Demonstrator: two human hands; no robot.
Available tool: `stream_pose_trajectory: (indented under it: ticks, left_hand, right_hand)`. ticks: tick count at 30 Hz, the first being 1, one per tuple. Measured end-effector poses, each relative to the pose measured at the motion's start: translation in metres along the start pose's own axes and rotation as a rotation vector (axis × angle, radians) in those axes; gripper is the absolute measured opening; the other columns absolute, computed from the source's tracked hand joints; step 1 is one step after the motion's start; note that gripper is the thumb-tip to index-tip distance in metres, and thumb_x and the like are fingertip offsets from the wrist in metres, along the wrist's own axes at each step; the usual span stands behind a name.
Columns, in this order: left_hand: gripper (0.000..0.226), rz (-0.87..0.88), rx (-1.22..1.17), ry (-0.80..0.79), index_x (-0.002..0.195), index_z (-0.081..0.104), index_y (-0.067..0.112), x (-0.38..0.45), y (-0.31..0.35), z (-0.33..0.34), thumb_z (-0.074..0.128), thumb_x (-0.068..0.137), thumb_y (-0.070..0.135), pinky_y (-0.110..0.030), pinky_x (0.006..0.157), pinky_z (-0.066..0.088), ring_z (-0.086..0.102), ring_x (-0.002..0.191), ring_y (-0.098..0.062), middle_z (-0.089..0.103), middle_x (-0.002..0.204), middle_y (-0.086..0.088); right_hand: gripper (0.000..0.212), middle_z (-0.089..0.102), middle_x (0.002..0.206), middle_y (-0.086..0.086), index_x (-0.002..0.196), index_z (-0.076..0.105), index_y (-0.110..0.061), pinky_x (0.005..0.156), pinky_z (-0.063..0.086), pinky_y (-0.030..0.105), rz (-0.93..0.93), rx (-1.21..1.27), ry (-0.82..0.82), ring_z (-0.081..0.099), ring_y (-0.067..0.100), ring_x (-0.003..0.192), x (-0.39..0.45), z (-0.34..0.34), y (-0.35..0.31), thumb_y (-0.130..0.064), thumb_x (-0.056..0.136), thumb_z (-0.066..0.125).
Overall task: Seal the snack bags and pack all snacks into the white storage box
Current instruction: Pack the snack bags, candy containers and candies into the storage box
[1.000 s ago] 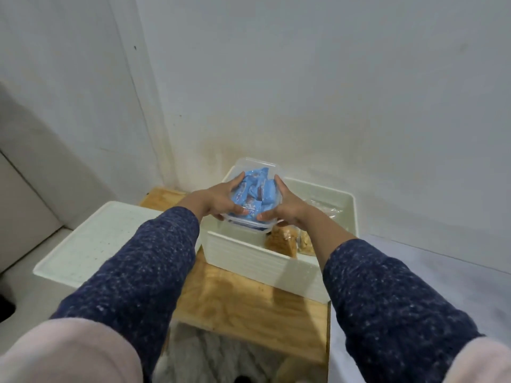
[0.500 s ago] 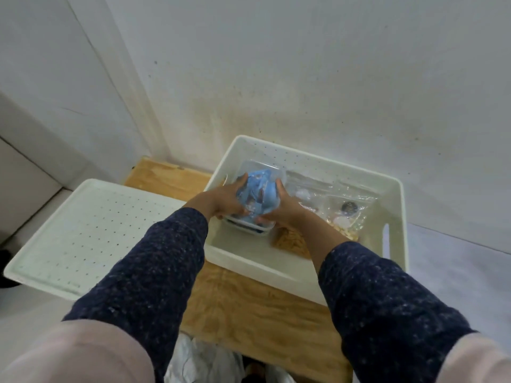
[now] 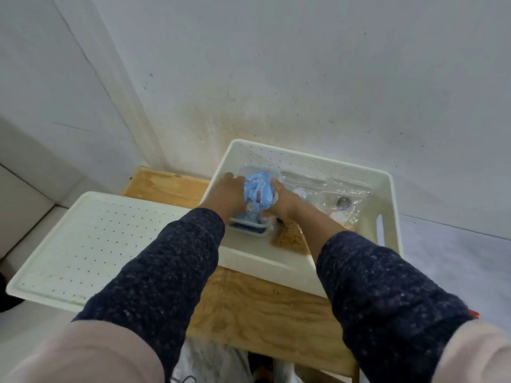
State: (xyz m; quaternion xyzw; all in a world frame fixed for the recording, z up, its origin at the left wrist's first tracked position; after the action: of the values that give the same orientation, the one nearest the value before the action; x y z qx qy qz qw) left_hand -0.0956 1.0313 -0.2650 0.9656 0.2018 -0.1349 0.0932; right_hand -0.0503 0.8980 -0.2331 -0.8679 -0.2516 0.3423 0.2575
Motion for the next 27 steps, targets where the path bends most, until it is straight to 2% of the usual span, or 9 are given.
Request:
stream_pose_trajectory:
  ticks: [2, 4, 6, 11, 19, 27]
  left_hand:
    - [0.056, 0.003, -0.078, 0.047, 0.132, 0.041, 0.012, -0.013, 0.004, -0.013, 0.063, 0.083, 0.026, -0.036, 0.098, 0.041, 0.047, 0.12, -0.03, 0.045, 0.127, -0.008]
    - [0.055, 0.0, -0.08, 0.077, 0.133, 0.041, 0.008, -0.03, 0.008, -0.03, 0.063, 0.085, 0.024, -0.038, 0.095, 0.043, 0.048, 0.118, -0.03, 0.044, 0.127, -0.012]
    - [0.048, 0.014, -0.036, 0.1, 0.127, 0.046, 0.006, -0.049, 0.01, -0.045, 0.061, 0.087, 0.027, -0.037, 0.091, 0.044, 0.051, 0.114, -0.03, 0.048, 0.125, -0.013]
    - [0.044, 0.097, 0.087, 0.144, 0.123, 0.052, 0.006, -0.113, 0.03, -0.076, 0.058, 0.09, 0.034, -0.032, 0.083, 0.045, 0.054, 0.111, -0.028, 0.052, 0.124, -0.012]
    - [0.047, 0.295, 0.117, 0.211, 0.126, 0.05, 0.004, -0.218, 0.084, -0.069, 0.055, 0.092, 0.036, -0.034, 0.088, 0.044, 0.053, 0.115, -0.029, 0.053, 0.127, -0.014]
    - [0.055, 0.445, 0.09, 0.163, 0.13, 0.047, 0.002, -0.269, 0.15, -0.022, 0.054, 0.092, 0.042, -0.037, 0.093, 0.044, 0.05, 0.119, -0.031, 0.048, 0.132, -0.015]
  right_hand:
    - [0.069, 0.038, 0.148, 0.011, 0.147, 0.027, -0.01, 0.109, 0.033, 0.035, 0.007, -0.188, 0.035, 0.04, 0.029, 0.134, -0.019, -0.009, -0.006, -0.019, 0.088, 0.063]
    - [0.063, 0.04, 0.148, 0.011, 0.144, 0.035, -0.012, 0.107, 0.034, 0.034, -0.006, -0.351, 0.104, 0.041, 0.029, 0.133, -0.04, -0.019, -0.011, -0.029, 0.089, 0.061]
    - [0.055, 0.045, 0.143, 0.012, 0.139, 0.043, -0.011, 0.104, 0.038, 0.034, 0.023, -0.427, 0.173, 0.045, 0.03, 0.129, -0.06, -0.023, -0.012, -0.03, 0.09, 0.058]
    - [0.056, 0.045, 0.139, 0.014, 0.136, 0.043, -0.005, 0.1, 0.042, 0.034, 0.1, -0.515, 0.339, 0.048, 0.029, 0.124, -0.129, -0.027, -0.012, -0.032, 0.089, 0.058]
    - [0.051, 0.051, 0.134, 0.012, 0.132, 0.05, -0.006, 0.093, 0.046, 0.034, 0.2, -0.531, 0.483, 0.053, 0.028, 0.119, -0.251, -0.005, 0.013, -0.031, 0.088, 0.055]
    - [0.053, 0.044, 0.137, 0.014, 0.133, 0.045, -0.004, 0.098, 0.042, 0.035, 0.352, -0.408, 0.588, 0.047, 0.03, 0.123, -0.341, 0.015, 0.08, -0.031, 0.089, 0.054]
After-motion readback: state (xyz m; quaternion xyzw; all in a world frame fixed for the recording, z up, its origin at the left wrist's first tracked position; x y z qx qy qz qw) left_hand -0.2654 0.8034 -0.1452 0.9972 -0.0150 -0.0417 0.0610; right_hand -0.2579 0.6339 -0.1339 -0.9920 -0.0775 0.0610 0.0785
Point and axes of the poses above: each hand's wrist, its own x-axis towards the middle knuckle, its own z-axis out of the palm, y = z × x, the point moved 1 cm from there along x, towards the middle knuckle
